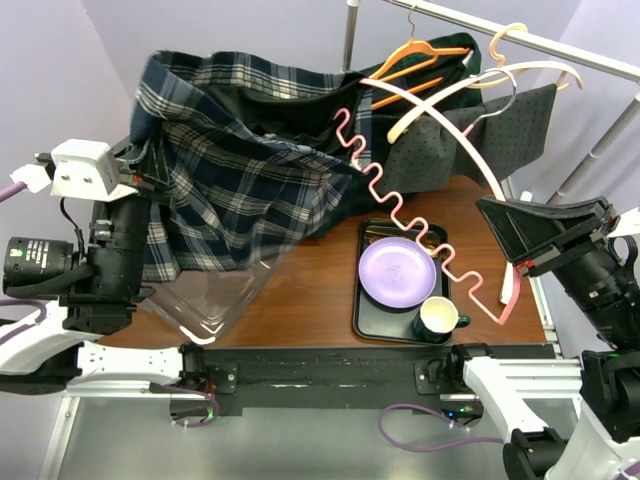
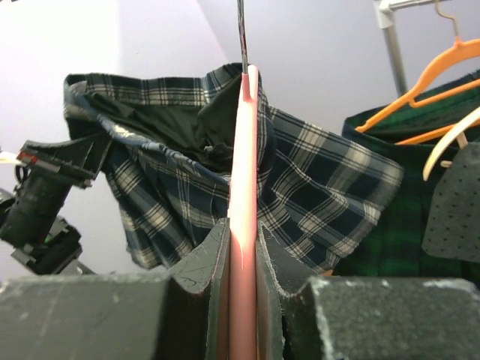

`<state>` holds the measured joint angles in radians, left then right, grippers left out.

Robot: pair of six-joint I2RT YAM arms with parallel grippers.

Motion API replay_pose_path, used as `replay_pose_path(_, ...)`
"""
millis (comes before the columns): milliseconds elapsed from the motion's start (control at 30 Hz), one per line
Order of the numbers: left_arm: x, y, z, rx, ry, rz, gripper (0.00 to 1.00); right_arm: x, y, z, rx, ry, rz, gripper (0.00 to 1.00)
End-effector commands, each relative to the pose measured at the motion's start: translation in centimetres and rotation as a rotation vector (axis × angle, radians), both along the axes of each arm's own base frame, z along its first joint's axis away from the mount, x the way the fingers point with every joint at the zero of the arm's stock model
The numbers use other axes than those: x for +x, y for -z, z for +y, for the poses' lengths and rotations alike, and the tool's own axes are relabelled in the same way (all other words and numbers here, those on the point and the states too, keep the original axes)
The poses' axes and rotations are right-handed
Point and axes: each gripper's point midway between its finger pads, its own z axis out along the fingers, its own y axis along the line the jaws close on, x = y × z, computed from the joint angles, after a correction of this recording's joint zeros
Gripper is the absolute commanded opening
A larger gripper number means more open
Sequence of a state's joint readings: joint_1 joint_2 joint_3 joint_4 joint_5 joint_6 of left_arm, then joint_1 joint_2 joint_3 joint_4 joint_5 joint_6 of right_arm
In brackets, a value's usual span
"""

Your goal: Remove the skirt from the hanger

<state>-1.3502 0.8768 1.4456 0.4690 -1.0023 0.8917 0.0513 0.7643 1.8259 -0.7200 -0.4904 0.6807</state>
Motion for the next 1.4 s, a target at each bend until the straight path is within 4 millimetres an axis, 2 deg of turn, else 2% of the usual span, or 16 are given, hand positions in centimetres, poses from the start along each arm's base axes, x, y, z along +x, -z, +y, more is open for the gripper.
replay_pose_path(0, -0.8, -1.8, 6.5, -0.102, -0.157, -0.023, 0.0, -2.0, -3.3, -0.2, -0.036, 0.018, -0.193, 0.0)
replay_pose_path(133, -0.6, -1.7, 5.8, -0.057, -0.187, -0.03, 0.0, -2.5, -2.6, 0.2, -0.087, -0.001, -0.212, 0.0)
replay_pose_path(267, 0.2, -1.0, 2.1, 0.024, -0.195, -0.032, 0.0, -2.8, -2.5, 1.3, -0.076, -0.091, -0.191, 0.0)
replay_pose_path(367, 0.7, 0.2, -0.6, 0.087, -0.196, -0.036, 0.0, -3.3, -4.9, 1.0, 0.074, -0.098, -0.195, 0.0)
replay_pose_path(400, 0.8, 0.5, -0.7, 0.071, -0.201, -0.037, 0.0, -4.2, -6.5, 0.9, 0.111, -0.11, -0.243, 0.0)
replay_pose_path(467, 1.1, 1.7, -1.8, 0.102, -0.215, -0.032, 0.0, -3.9, -8.1, 0.3, 0.205, -0.1, -0.219, 0.0)
replay_pose_path(533, 1.3, 2.4, -2.2, 0.118, -0.227, -0.024, 0.0, -4.8, -9.8, -0.8, 0.244, -0.033, -0.22, 0.0)
replay_pose_path(567, 1.4, 3.0, -2.5, 0.141, -0.235, -0.02, 0.0, -3.3, -10.1, -1.2, 0.242, 0.0, -0.192, 0.0)
replay_pose_path(600, 1.5, 3.2, -2.3, 0.133, -0.253, -0.017, 0.0, -5.1, -10.9, -1.7, 0.238, 0.027, -0.213, 0.0)
replay_pose_path(700, 2.0, 4.5, -1.3, 0.172, -0.327, 0.008, 0.0, -3.8, -11.6, -3.1, 0.252, 0.104, -0.204, 0.0)
replay_pose_path(867, 3.4, 5.1, -0.3, 0.185, -0.391, 0.016, 0.0, -3.0, -12.5, -0.7, 0.346, -0.12, -0.194, 0.0)
replay_pose_path(900, 4.3, 5.5, -0.9, 0.224, -0.389, 0.03, 0.0, -2.8, -12.6, 0.2, 0.329, -0.173, -0.203, 0.0)
replay_pose_path(1067, 5.6, 5.6, 0.3, 0.191, -0.418, 0.046, 0.0, -1.1, -9.7, 2.6, 0.247, -0.285, -0.131, 0.0)
replay_pose_path(1100, 6.0, 5.5, 0.9, 0.141, -0.416, 0.046, 0.0, -0.2, -8.1, 3.0, 0.221, -0.289, -0.081, 0.0)
replay_pose_path(1233, 6.9, 5.8, 3.1, 0.104, -0.462, 0.062, 0.0, 0.6, -4.7, 3.8, 0.119, -0.299, -0.019, 0.0)
replay_pose_path(1367, 8.6, 8.1, 4.1, 0.148, -0.552, 0.12, 0.0, 0.8, -2.8, 4.3, 0.106, -0.332, 0.041, 0.0)
